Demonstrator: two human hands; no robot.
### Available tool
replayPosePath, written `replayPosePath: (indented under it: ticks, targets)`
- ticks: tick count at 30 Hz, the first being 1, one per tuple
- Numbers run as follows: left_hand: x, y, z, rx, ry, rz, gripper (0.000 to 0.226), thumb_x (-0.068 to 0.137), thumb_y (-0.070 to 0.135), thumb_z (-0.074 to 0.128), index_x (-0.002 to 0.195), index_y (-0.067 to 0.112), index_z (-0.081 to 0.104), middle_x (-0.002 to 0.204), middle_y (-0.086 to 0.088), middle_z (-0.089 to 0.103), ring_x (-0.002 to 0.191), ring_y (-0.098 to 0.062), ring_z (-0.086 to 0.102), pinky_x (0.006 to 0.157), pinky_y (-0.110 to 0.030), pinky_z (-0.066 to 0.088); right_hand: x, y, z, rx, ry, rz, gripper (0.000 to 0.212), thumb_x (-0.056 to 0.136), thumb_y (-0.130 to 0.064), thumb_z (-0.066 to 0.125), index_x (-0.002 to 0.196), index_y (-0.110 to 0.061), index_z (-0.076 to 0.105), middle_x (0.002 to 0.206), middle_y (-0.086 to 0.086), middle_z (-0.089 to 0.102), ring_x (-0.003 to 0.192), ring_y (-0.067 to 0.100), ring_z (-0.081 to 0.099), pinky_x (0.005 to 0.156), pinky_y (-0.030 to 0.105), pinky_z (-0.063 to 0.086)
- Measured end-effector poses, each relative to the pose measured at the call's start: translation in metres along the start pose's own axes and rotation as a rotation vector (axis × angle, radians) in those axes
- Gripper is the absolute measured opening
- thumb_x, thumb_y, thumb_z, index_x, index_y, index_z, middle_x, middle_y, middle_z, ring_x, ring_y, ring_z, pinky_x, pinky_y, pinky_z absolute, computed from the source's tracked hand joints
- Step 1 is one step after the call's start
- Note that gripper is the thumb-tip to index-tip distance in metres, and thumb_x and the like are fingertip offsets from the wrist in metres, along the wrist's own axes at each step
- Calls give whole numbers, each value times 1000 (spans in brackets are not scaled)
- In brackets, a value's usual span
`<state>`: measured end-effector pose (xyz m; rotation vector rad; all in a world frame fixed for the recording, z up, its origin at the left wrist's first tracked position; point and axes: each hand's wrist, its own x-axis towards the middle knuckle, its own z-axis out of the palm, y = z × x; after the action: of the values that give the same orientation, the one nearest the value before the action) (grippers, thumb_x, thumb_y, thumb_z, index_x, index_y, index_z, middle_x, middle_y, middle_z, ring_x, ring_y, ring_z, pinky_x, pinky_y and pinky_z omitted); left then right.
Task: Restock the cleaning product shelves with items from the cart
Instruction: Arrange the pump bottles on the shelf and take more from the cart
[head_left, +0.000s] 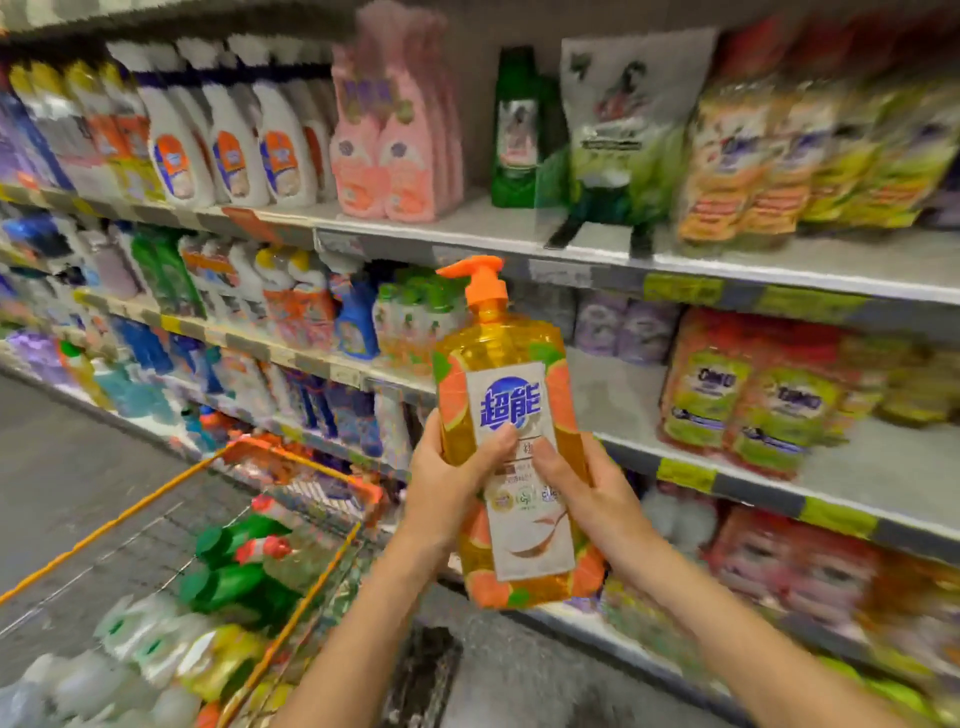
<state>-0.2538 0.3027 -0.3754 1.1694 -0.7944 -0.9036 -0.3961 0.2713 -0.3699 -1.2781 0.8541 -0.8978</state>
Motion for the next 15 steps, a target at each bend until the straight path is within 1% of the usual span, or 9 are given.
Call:
replayPosePath:
  ticks: [3, 6, 8, 10, 13, 15]
  targets:
    - [-31, -13, 72, -17, -109, -23, 67, 60, 35, 84, 117, 8, 60, 100, -5, 75, 91, -21, 72, 69, -25, 55, -43, -9, -72, -39, 71, -10, 50, 68, -51, 64, 115, -34, 57, 108, -10, 72, 93, 1, 69, 70, 16, 53]
    - [-66, -29, 141, -32, -228, -41, 56, 67, 24, 83, 116, 11, 59, 100, -4, 75, 90, -19, 72, 67, -24, 55, -89, -15, -142, -67, 149, -18, 52, 68, -52, 63, 117, -37, 53, 102, -20, 70, 91, -5, 67, 68, 10, 51]
    - [-89, -39, 182, -29, -302, -47, 61, 65, 25, 86, 118, 13, 58, 102, -3, 75, 93, -19, 71, 70, -25, 56, -117, -16, -183, -101, 199, -15, 56, 68, -52, 63, 120, -38, 50, 102, -25, 67, 91, -11, 64, 69, 7, 49]
    - [-107, -50, 217, -9, -356, -50, 63, 63, 28, 82, 119, 15, 57, 101, 1, 75, 93, -15, 71, 71, -23, 55, -140, -16, -218, -118, 247, -12, 55, 67, -49, 62, 119, -36, 48, 103, -26, 65, 87, -15, 63, 68, 5, 47]
    - [-121, -65, 258, 24, -442, -67, 59, 67, 23, 76, 122, 19, 55, 102, 5, 74, 95, -13, 71, 72, -22, 55, -163, -11, -260, -128, 326, 11, 54, 67, -48, 63, 117, -35, 49, 109, -20, 66, 91, -9, 65, 68, 10, 50]
    - [-124, -77, 282, 50, -495, -89, 59, 69, 20, 79, 123, 16, 54, 102, 5, 74, 94, -13, 71, 70, -22, 55, -173, -3, -284, -107, 366, 26, 54, 68, -49, 63, 119, -37, 49, 110, -17, 67, 93, -4, 67, 69, 14, 53]
